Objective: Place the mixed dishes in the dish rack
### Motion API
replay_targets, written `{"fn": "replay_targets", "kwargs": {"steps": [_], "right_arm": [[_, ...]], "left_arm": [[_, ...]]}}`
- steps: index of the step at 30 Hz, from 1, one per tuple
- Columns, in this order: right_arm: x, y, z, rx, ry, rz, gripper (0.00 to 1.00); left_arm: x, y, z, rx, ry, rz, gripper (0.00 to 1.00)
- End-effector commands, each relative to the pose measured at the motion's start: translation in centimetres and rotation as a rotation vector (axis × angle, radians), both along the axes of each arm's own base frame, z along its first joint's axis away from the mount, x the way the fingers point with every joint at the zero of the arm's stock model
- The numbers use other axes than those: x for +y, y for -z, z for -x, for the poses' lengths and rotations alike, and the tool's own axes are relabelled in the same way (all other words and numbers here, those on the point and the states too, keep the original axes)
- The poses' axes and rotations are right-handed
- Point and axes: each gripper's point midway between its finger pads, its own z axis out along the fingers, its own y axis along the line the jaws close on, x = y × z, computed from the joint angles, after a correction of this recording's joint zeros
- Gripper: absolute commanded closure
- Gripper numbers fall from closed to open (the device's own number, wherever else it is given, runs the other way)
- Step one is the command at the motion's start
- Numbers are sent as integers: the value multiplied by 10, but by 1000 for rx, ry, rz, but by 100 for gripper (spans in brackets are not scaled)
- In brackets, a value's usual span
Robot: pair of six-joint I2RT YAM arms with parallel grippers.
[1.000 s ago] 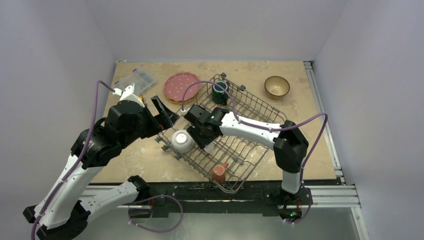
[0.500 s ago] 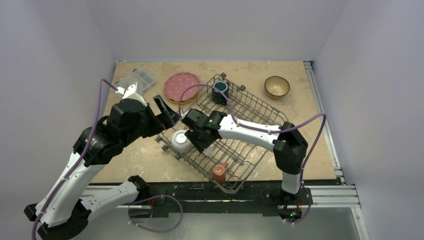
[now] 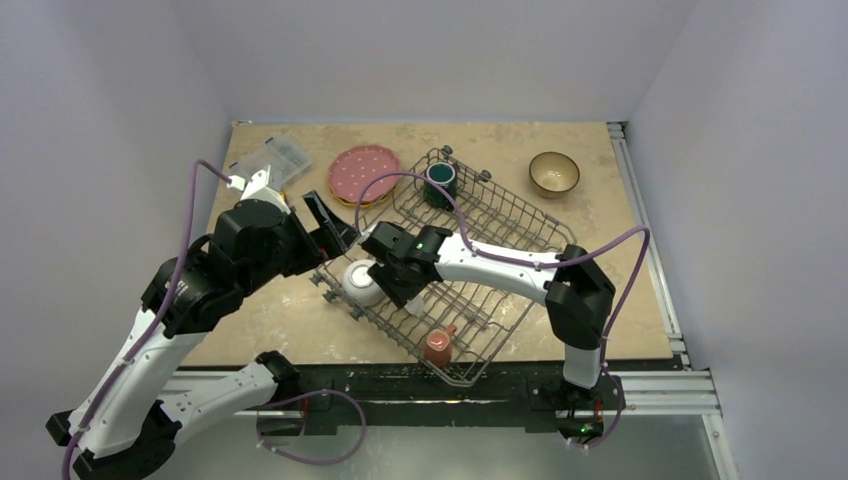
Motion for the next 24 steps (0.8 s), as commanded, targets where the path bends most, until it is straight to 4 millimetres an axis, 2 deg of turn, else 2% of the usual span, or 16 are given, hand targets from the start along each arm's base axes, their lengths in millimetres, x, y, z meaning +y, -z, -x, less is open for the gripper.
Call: {"fn": "replay_targets", "kwargs": {"steps": [1, 5, 12, 16, 24], "right_arm": [[4, -3, 1, -19, -23, -10, 72], [5, -6, 3, -15, -25, -24, 55], [12, -10, 7, 5, -28, -59, 30], [16, -15, 11, 21, -28, -85, 25], [24, -22, 17, 56, -18, -142, 25]], "left_arm": [[1, -9, -1, -32, -1, 19, 2], [1, -8, 0, -31, 4, 19, 2], [4, -6, 4, -30, 6, 16, 2], [7, -4, 7, -29, 5, 13, 2], [9, -3, 10, -29, 4, 20, 2]]}}
